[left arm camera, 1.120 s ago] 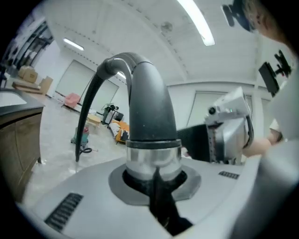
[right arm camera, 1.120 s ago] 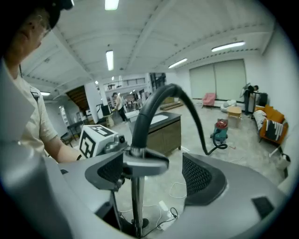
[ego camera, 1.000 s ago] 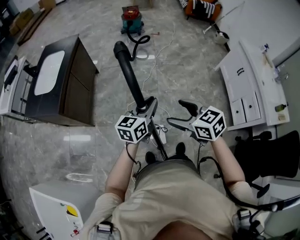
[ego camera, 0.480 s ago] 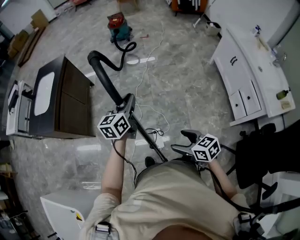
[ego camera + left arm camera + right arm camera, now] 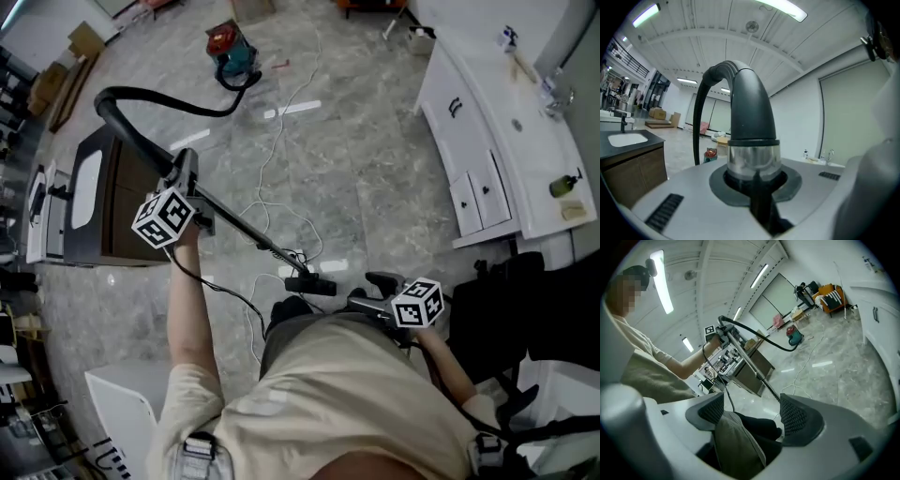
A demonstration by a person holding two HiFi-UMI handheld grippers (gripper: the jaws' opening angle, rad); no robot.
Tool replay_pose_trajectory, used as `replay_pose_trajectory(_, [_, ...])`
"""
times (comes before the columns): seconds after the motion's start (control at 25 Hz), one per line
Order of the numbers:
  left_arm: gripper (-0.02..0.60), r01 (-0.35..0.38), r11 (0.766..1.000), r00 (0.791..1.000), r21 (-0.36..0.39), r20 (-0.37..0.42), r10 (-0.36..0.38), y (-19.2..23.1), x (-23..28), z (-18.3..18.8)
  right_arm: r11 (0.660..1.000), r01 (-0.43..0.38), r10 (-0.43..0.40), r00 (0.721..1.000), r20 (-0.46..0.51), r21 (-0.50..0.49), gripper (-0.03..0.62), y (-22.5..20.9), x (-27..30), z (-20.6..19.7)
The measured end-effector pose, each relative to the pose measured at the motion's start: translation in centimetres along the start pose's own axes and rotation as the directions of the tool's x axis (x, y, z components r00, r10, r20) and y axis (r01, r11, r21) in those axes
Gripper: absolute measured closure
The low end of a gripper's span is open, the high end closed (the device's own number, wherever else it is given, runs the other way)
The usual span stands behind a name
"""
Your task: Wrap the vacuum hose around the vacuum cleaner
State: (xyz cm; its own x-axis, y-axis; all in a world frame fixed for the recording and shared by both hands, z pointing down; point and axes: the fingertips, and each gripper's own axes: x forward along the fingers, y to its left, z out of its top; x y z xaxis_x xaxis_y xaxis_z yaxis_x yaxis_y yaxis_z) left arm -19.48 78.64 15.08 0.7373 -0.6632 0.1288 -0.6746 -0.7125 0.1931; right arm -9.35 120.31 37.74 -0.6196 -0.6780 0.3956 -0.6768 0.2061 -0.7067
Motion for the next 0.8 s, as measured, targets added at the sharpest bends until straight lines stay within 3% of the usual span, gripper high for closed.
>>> replay_pose_trajectory(0.16, [0.526,-0.039,0.999,0.998,-0.015,0.047,0.040,-2.2,1.3,1.1,1.000,-0.002,0.002,1.000,-0.001,0.029,0.221,-2.2,-2.1,0.8])
replay_pose_trajectory(0.32, [0.526,-0.082,0.992,0.995,-0.093,0.045,0.087,-2.2,2.8,0.0,1.000,0.008,-0.008,1.000,-0.006,0.019,0.221,-3.4,-1.9,2.1])
replay_pose_trajectory(0.6, [0.528,-0.112,0.947,0.992,-0.300,0.027,0.126,0.0,6.9,-4.4,0.996,0.019,-0.017,1.000,-0.024,0.083,0.221,-7.4,-1.4,4.5])
replay_pose_trajectory(0.8, [0.528,-0.140,0.911,0.987,-0.387,0.016,0.158,3.5,11.3,-5.4,0.989,0.060,-0.052,0.997,-0.056,0.139,0.221,-11.8,0.1,9.0])
